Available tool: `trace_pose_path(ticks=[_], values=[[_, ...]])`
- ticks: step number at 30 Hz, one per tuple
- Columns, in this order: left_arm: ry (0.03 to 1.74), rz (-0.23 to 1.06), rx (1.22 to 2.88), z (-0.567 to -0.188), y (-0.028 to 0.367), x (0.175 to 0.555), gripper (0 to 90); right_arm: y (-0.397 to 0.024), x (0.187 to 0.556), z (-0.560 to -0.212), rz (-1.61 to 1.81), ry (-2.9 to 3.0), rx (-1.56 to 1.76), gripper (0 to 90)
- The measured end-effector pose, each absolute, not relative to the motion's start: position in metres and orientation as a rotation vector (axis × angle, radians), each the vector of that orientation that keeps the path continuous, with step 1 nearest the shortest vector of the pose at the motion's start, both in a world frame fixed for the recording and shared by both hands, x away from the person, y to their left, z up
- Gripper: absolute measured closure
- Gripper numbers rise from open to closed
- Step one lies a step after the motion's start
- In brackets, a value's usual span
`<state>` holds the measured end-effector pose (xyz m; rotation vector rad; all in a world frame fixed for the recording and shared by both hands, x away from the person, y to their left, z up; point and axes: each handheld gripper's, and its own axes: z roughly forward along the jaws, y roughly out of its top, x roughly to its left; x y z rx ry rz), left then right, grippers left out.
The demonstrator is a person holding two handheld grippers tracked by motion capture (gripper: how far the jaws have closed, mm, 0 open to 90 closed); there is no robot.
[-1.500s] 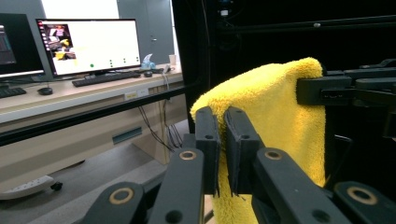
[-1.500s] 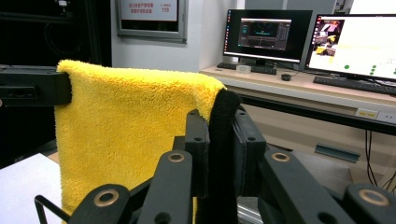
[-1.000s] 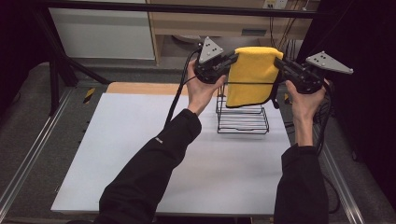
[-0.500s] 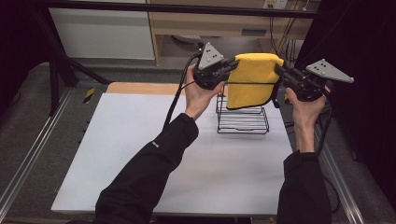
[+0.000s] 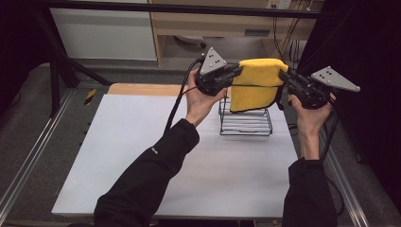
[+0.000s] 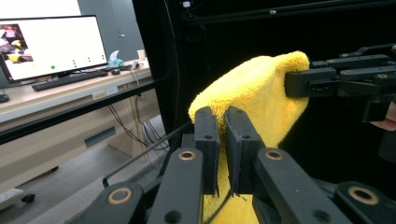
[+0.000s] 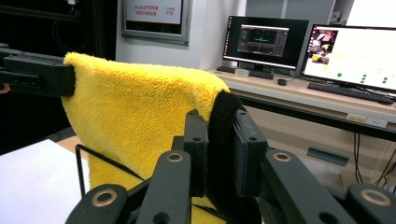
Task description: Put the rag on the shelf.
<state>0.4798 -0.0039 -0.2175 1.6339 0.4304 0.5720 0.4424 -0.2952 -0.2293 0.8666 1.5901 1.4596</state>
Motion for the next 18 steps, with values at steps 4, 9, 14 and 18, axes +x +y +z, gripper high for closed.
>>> trace_pose_path(ticks=[4,9,14,18], values=[[0.419,0.567,1.647,-0.220,-0.002,0.474,84.0,-0.294,0.436,-0.231,1.456,1.588,0.859,78.2],[0.414,0.591,1.664,-0.224,-0.005,0.465,84.0,-0.290,0.428,-0.233,1.427,1.574,0.849,78.4],[0.417,0.607,1.652,-0.221,-0.007,0.464,84.2,-0.288,0.426,-0.234,1.438,1.553,0.852,78.5],[0.416,0.641,1.631,-0.213,-0.010,0.466,84.4,-0.288,0.432,-0.227,1.425,1.549,0.860,78.6]])
